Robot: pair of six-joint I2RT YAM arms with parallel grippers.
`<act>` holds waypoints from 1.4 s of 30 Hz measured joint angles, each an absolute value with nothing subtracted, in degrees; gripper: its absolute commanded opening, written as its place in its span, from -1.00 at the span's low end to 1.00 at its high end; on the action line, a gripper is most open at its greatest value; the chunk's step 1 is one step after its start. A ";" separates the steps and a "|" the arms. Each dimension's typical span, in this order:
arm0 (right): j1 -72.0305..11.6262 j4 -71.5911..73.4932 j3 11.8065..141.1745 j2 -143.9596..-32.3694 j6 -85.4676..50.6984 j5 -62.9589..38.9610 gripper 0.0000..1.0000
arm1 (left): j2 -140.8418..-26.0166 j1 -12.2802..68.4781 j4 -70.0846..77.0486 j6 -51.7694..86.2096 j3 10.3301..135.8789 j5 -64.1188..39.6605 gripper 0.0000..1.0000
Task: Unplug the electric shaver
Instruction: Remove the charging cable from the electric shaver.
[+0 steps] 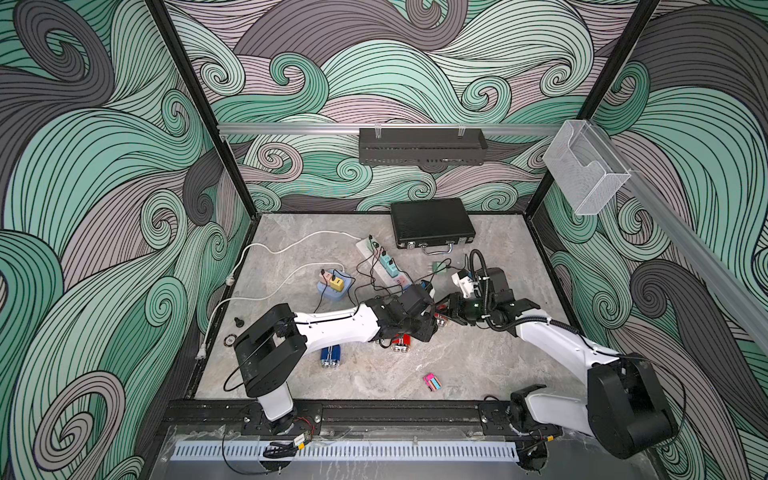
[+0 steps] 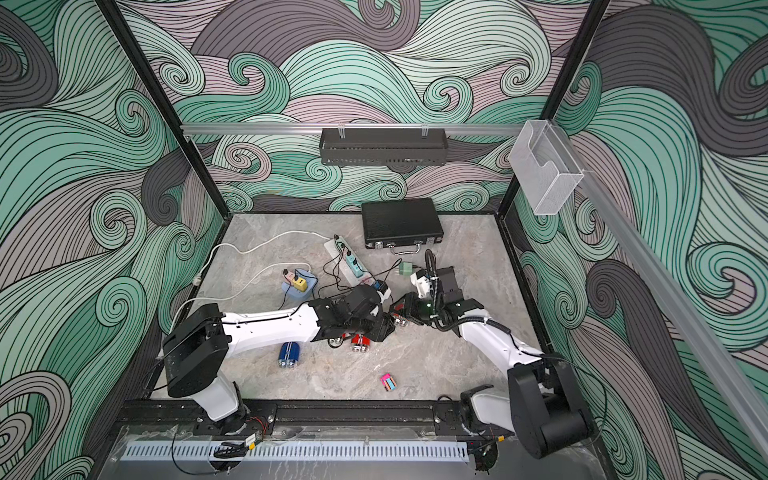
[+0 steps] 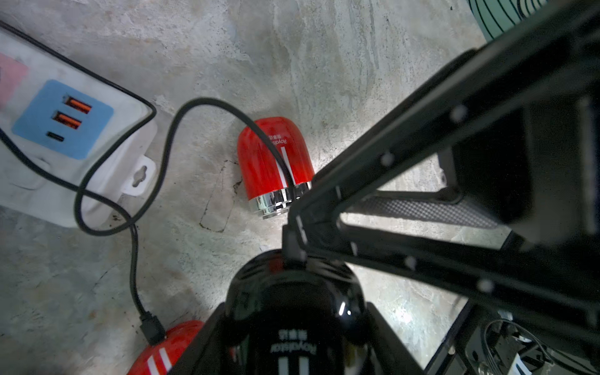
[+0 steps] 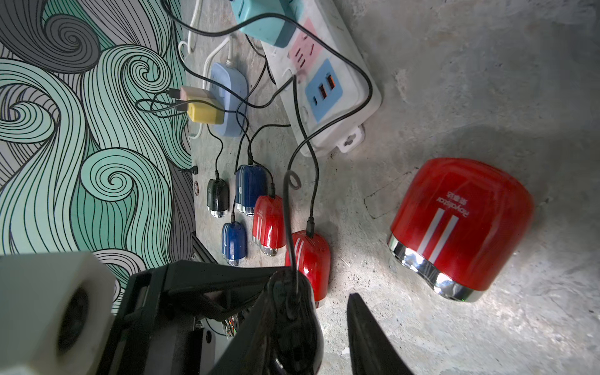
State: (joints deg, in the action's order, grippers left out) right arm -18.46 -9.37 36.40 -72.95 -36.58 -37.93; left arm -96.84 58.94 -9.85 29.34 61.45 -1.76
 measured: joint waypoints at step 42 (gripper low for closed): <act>-20.03 -3.03 36.60 -77.82 -39.64 -40.95 -0.87 | -96.90 57.49 -7.81 30.61 60.95 -4.01 -0.53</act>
